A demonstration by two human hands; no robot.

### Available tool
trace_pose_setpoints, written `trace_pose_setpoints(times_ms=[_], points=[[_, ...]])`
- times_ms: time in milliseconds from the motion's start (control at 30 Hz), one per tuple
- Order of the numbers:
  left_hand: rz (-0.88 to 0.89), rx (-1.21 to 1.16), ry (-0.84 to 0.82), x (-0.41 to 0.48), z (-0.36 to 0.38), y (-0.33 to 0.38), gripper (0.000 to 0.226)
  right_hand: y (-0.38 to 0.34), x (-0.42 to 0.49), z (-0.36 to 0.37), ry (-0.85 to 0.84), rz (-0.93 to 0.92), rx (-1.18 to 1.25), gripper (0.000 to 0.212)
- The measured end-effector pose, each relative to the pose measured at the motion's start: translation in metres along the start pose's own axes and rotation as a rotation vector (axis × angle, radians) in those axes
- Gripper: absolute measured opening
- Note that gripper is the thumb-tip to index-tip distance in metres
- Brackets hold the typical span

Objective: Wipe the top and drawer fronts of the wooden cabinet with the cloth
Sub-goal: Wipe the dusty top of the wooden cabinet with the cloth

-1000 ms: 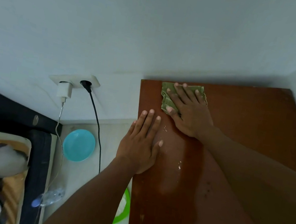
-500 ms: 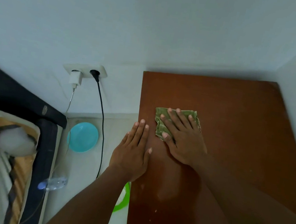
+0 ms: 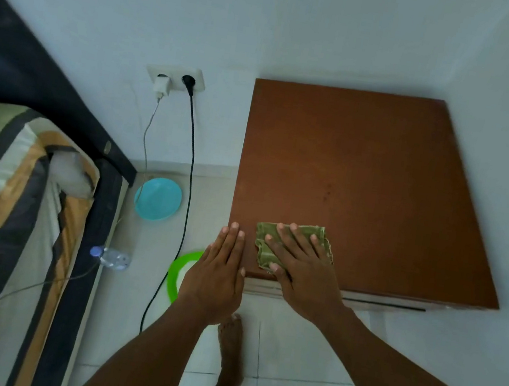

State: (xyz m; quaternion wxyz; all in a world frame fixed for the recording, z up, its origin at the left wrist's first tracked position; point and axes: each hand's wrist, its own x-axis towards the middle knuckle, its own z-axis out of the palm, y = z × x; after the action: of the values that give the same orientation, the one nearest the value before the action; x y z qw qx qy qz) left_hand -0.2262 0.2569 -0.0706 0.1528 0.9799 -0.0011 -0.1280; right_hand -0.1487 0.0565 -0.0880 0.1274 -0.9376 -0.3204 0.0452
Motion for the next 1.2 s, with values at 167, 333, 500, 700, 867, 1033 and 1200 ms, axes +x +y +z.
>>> trace_pose_setpoints(times_ms=[167, 333, 500, 700, 867, 1033, 1200], points=[[-0.036, -0.024, -0.006, -0.031, 0.002, 0.013, 0.066, -0.016, -0.042, 0.003, 0.092, -0.046, 0.086, 0.046], [-0.049, -0.031, -0.051, -0.031, -0.004, 0.015, 0.064, -0.021, -0.036, -0.025, 0.193, -0.11, 0.095, 0.026], [-0.027, -0.027, -0.099, -0.01, -0.018, 0.007, 0.062, -0.021, -0.001, -0.058, 0.2, -0.098, 0.191, 0.072], [0.018, -0.045, -0.075, 0.054, -0.039, -0.019, 0.062, 0.008, 0.11, -0.083, 0.189, 0.019, 0.136, 0.06], [0.083, -0.067, -0.049, 0.129, -0.058, -0.047, 0.063, 0.038, 0.222, -0.09, 0.154, 0.073, 0.08, 0.039], [0.123, -0.05, -0.03, 0.2, -0.071, -0.079, 0.072, 0.056, 0.316, -0.082, 0.165, 0.141, 0.035, 0.032], [0.167, -0.097, 0.014, 0.238, -0.079, -0.097, 0.071, 0.064, 0.379, -0.076, 0.245, 0.18, -0.01, 0.036]])
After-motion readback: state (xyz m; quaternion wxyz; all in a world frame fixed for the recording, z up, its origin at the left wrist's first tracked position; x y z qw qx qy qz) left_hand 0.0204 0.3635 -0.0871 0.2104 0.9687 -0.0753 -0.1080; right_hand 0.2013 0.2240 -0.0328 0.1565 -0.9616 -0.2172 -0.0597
